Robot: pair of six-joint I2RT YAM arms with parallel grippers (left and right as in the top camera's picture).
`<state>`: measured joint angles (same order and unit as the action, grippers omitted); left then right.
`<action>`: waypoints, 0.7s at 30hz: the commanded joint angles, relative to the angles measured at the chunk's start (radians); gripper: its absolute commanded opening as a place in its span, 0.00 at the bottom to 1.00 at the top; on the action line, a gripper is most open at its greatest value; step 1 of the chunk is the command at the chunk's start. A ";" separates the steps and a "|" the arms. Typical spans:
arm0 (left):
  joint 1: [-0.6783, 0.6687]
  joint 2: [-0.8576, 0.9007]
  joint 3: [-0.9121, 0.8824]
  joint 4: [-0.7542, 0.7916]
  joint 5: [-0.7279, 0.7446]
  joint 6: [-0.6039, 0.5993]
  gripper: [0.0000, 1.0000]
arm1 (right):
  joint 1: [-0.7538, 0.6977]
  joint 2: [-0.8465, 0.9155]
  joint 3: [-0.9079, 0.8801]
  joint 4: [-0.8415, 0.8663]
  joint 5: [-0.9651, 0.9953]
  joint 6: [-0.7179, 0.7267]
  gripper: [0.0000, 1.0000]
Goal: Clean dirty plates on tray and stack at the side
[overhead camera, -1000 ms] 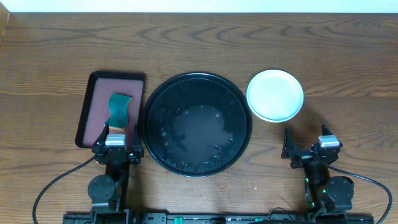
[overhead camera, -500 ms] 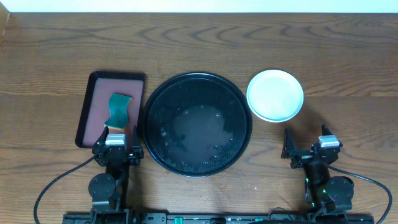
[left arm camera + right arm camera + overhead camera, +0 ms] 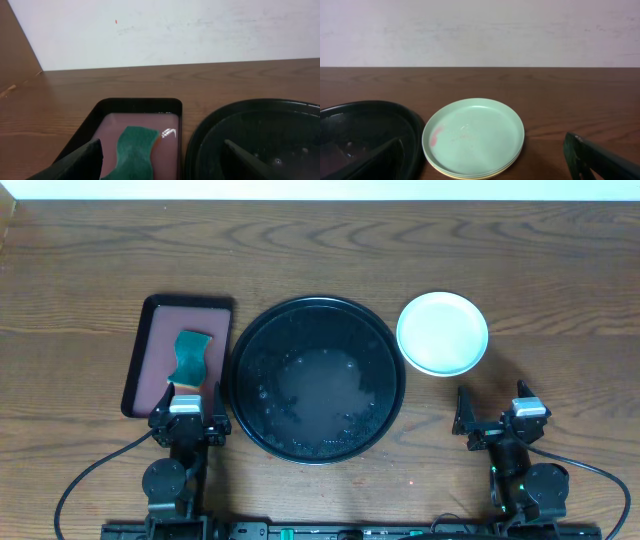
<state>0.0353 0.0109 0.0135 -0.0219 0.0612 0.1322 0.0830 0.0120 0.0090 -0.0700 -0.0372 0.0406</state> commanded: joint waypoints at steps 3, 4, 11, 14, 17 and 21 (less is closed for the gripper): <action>-0.005 -0.007 -0.010 -0.045 0.002 0.013 0.75 | 0.005 -0.006 -0.004 -0.001 -0.008 0.003 0.99; -0.005 -0.007 -0.010 -0.045 0.002 0.013 0.75 | 0.005 -0.006 -0.004 -0.001 -0.008 0.003 0.99; -0.005 -0.007 -0.010 -0.045 0.002 0.013 0.75 | 0.005 -0.006 -0.004 -0.001 -0.008 0.003 0.99; -0.005 -0.007 -0.010 -0.045 0.002 0.013 0.75 | 0.005 -0.006 -0.004 -0.001 -0.008 0.003 0.99; -0.005 -0.007 -0.010 -0.045 0.002 0.013 0.75 | 0.005 -0.006 -0.004 -0.001 -0.008 0.003 0.99; -0.005 -0.007 -0.010 -0.045 0.002 0.013 0.75 | 0.005 -0.006 -0.004 -0.001 -0.008 0.003 0.99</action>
<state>0.0353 0.0109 0.0135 -0.0223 0.0612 0.1322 0.0830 0.0120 0.0090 -0.0700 -0.0372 0.0402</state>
